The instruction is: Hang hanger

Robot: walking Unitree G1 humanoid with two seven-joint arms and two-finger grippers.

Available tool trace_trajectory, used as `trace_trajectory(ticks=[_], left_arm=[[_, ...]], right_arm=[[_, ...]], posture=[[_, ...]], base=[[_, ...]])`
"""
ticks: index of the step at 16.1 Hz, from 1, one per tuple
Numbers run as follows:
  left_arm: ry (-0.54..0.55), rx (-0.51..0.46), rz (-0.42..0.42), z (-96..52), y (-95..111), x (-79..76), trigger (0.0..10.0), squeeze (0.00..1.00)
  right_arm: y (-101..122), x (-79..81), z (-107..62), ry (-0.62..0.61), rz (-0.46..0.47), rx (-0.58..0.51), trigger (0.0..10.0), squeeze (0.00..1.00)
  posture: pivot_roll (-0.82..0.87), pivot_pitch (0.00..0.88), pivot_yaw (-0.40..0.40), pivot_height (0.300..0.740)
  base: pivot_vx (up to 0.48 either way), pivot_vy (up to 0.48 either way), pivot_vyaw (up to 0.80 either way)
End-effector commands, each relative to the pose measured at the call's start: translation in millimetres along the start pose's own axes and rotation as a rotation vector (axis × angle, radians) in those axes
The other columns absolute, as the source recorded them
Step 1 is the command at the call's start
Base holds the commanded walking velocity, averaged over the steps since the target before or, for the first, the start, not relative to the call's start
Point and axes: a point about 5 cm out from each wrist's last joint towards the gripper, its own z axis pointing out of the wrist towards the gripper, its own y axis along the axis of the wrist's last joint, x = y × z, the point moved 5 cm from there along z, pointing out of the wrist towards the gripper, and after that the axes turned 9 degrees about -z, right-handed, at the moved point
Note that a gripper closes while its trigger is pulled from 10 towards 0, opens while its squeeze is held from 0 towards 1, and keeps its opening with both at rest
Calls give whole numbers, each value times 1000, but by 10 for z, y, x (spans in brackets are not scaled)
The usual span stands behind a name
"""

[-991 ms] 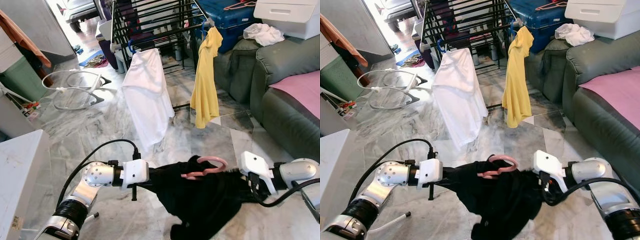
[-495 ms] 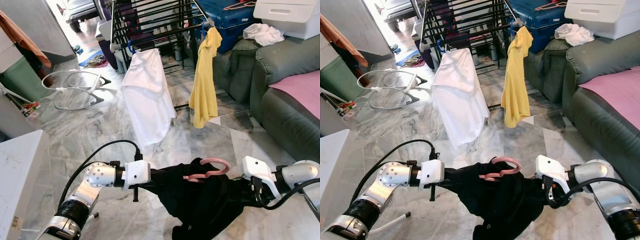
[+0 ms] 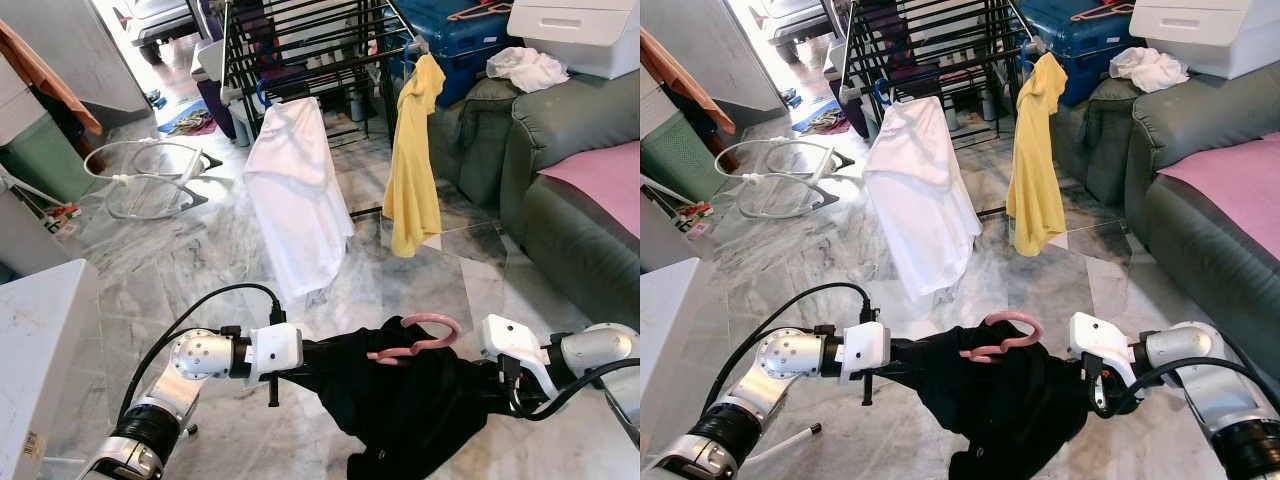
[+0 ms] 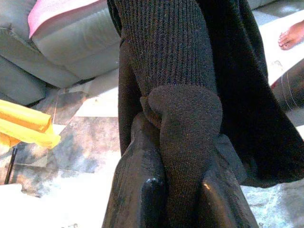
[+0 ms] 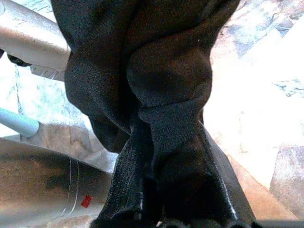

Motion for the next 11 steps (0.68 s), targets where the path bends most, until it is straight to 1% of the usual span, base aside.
trace_trajectory(ticks=[1,5,6,7,8,10,11], left_arm=[[59,-68,22,-11,124,95,0,0],[81,-75,29,6,134,111,0,0],[150,-62,39,-1,113,186,4431,0],[195,-62,11,-11,89,230,10000,0],[207,-63,-13,-21,63,231,10000,1000],[202,-3,8,-54,-67,163,10000,1000],[198,14,-9,-76,-128,130,10000,1000]], right_arm=[[23,36,94,21,-2,-17,0,0],[11,3,106,-10,0,-18,0,0],[8,-22,132,-36,-3,-20,0,0],[1,-43,160,-62,-7,-18,0,0],[-8,-71,177,-90,-7,-13,0,0],[-14,-185,215,-185,-9,-7,0,0],[-2,-215,231,-214,-12,-12,0,0]], posture=[[-245,0,220,740],[-248,0,216,740],[-247,0,216,740],[-247,0,218,740],[-246,0,218,740],[-247,0,217,740],[-248,0,219,740]], base=[[0,0,0],[0,0,0],[0,0,0],[0,0,0],[0,0,0],[0,0,0],[0,0,0]])
